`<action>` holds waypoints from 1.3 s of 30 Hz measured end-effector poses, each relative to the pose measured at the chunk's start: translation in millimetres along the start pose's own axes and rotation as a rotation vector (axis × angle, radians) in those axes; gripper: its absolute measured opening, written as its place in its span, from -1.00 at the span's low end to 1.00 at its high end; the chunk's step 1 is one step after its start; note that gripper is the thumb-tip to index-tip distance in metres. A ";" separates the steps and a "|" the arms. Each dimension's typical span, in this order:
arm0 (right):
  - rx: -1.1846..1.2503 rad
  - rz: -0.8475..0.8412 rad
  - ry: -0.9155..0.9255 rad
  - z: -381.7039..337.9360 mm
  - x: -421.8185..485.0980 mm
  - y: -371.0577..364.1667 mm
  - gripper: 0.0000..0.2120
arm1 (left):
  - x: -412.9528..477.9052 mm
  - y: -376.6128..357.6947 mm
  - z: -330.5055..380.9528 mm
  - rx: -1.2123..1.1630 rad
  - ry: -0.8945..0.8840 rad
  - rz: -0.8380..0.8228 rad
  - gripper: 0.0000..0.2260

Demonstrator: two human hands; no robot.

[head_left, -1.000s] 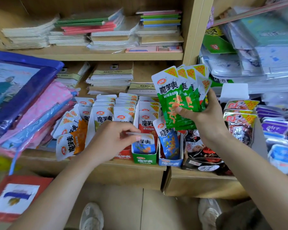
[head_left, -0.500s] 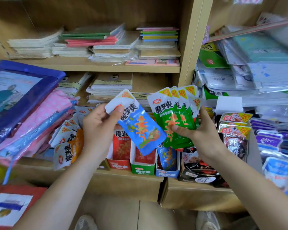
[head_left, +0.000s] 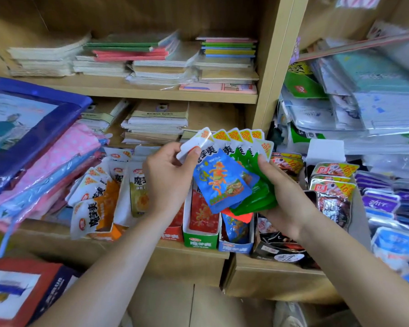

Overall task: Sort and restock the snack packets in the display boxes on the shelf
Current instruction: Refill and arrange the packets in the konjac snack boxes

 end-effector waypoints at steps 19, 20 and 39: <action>-0.152 0.090 0.182 -16.1 -4.1 9.1 -0.36 | 10.1 -17.5 24.6 0.022 -0.282 -0.067 -0.77; -0.161 0.127 0.222 -21.2 -4.8 14.1 -0.34 | 13.9 -12.1 19.5 0.073 -0.302 -0.080 -0.81; -0.250 0.250 0.381 -37.5 -5.1 39.5 -0.15 | -18.2 -52.2 -30.4 0.821 -0.475 -0.552 -0.85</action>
Point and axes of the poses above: each hand's wrist, its own x-axis towards the middle knuckle, its own y-axis out of the back of the hand, z = x × y, the point moved 7 cm from there along x, towards the middle knuckle, and after that the axes turned 3 degrees about -y, right-handed, at the moved point
